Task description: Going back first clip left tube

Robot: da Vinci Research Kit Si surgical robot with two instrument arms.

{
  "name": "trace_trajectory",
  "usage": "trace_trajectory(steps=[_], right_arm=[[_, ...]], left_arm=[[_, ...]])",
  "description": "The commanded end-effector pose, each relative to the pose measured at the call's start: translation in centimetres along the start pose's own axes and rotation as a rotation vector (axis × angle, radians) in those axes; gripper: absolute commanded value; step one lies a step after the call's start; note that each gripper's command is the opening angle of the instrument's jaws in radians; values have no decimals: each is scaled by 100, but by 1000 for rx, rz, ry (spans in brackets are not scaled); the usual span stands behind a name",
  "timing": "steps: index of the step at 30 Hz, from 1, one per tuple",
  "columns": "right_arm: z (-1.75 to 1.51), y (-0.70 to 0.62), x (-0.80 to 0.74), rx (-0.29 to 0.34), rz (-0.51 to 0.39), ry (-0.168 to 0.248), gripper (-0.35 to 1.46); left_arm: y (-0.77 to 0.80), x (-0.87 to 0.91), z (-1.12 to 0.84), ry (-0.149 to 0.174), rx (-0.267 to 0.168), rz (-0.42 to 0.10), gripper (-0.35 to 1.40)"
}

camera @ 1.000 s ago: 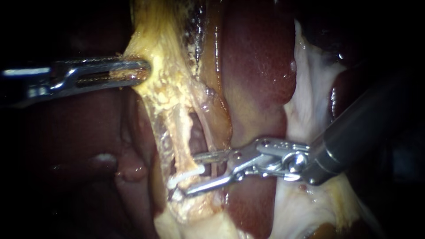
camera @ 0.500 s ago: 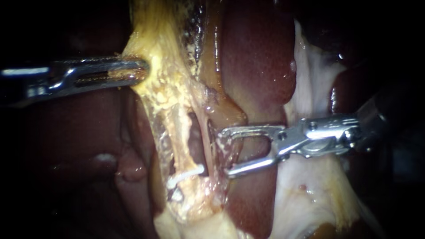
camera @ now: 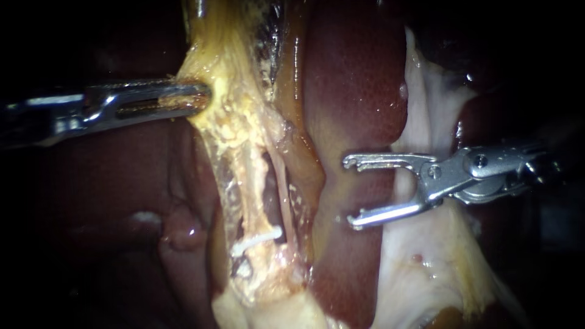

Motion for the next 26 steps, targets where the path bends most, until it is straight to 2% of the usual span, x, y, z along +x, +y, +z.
trace_trajectory(steps=[1,7,10,26], right_arm=[[0,0,0,0,-5,-1,60],[1,0,1,-3,-28,6,60],[2,0,2,-4,-33,9,60],[1,1,11,-5,-75,19,60]], left_arm=[[2,5,7,10,-3,-2,-35],[8,22,41,42,6,-14,-35],[7,24,50,50,8,-12,-35],[3,23,49,51,10,-13,-35]])
